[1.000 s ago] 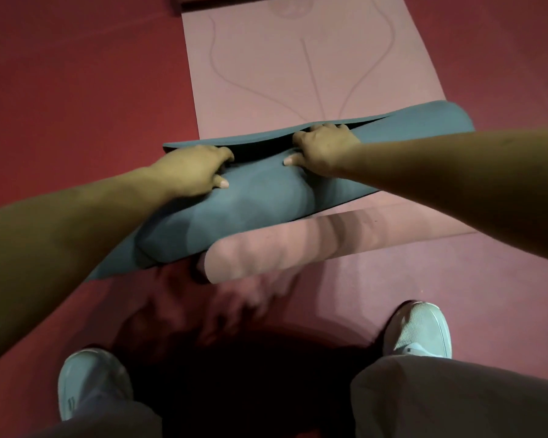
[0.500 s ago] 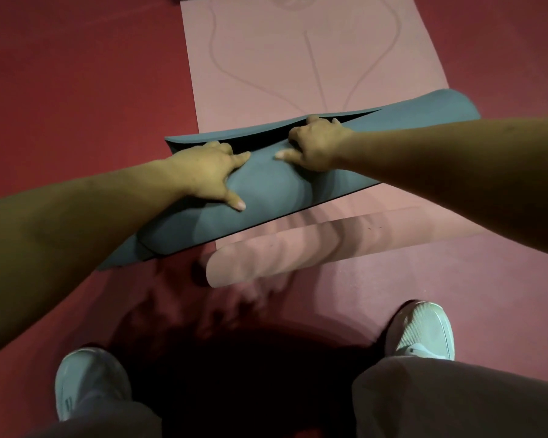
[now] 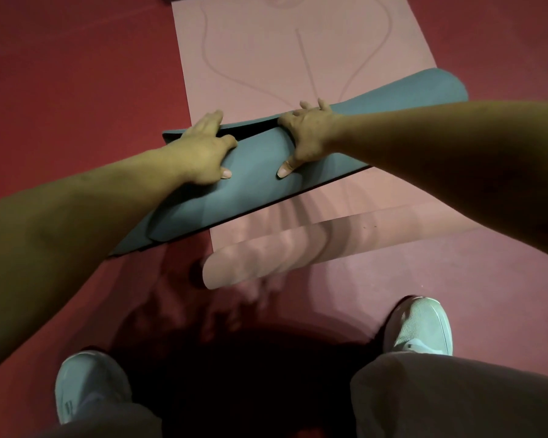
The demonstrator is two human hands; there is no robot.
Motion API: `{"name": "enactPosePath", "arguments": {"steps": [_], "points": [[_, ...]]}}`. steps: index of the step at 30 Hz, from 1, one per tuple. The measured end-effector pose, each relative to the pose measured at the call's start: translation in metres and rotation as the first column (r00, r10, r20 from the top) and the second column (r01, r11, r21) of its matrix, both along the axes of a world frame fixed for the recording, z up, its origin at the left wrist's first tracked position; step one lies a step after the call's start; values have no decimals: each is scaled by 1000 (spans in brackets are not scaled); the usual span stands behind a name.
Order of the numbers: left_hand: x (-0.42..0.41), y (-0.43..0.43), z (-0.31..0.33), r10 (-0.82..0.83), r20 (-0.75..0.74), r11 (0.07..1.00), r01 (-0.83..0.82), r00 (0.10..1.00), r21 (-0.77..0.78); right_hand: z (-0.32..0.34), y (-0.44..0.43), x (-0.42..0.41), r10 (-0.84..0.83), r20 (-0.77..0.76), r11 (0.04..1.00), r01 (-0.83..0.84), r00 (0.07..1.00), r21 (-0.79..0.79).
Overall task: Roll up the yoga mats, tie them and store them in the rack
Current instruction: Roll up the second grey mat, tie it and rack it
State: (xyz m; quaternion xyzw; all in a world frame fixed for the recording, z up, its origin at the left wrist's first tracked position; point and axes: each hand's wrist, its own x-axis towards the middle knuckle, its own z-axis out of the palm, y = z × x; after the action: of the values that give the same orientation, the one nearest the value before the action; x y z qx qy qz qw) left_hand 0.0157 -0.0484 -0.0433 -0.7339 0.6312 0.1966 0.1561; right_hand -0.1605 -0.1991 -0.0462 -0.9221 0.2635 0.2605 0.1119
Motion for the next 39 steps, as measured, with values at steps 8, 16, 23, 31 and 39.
{"name": "enactPosePath", "arguments": {"steps": [8,16,23,31,39], "points": [[-5,-13,10,74,-62,993,-68,995,97,4,0,-7,22,-1,998,-22,1000,-50],[4,-6,9,87,-76,996,-84,993,42,4,7,-13,117,1,982,-116,993,-148],[15,1,4,318,-199,947,-299,927,121,6,11,-15,139,1,977,-137,990,-166],[15,6,-5,318,-194,945,-327,928,-18,-2,11,-22,120,24,983,-115,993,-142],[-2,-6,-2,282,-211,957,-289,936,-1,4,10,-21,53,117,990,-37,992,-134]]}}
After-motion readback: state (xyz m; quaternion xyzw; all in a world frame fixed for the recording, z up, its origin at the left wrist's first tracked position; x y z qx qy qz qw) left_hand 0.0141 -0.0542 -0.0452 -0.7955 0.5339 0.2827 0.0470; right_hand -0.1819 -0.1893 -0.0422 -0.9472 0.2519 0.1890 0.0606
